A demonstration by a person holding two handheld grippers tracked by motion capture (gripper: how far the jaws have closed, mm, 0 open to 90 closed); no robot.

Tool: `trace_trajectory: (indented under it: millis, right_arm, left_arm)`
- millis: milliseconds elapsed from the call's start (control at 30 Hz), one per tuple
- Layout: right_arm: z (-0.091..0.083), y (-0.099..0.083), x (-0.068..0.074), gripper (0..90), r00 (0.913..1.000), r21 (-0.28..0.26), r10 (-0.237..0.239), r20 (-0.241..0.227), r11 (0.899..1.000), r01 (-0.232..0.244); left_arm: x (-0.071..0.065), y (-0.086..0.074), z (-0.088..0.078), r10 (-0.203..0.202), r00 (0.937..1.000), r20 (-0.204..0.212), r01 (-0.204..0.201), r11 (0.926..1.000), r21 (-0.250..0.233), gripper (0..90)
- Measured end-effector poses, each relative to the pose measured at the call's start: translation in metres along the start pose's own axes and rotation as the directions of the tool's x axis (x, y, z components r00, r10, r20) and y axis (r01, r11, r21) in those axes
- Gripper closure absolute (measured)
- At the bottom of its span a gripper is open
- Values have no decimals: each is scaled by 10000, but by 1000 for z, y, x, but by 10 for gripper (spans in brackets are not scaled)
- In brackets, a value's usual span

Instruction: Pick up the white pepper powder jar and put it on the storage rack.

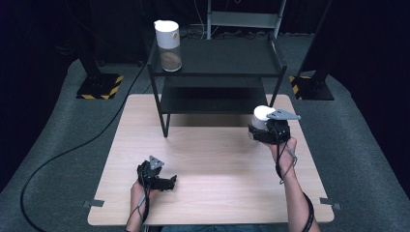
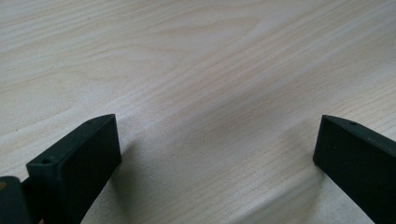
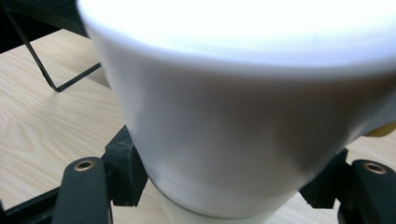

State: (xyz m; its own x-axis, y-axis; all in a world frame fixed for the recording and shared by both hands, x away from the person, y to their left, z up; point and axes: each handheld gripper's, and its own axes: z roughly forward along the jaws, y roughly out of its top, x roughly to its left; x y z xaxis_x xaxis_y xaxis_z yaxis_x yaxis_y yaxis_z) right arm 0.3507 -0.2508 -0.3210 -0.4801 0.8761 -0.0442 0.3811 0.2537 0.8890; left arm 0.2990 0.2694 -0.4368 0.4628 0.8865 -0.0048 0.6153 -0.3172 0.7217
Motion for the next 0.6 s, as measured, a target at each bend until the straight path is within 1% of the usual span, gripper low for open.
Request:
trace_trajectory:
  millis: [133,233,600]
  right_arm:
    - [-4,7,-1,303,10000,-142,-10,3,9999,10]
    - [-5,11,-2,303,10000,-167,-69,-1,9998,69]
    - [-13,33,-4,303,9996,-255,-262,41,9993,262]
  left_arm:
    - [0,0,0,9,10000,4,-9,10000,5,3]
    - [0,0,0,18,10000,1,-18,10000,19,3]
    - [0,0,0,11,10000,6,-11,10000,10,3]
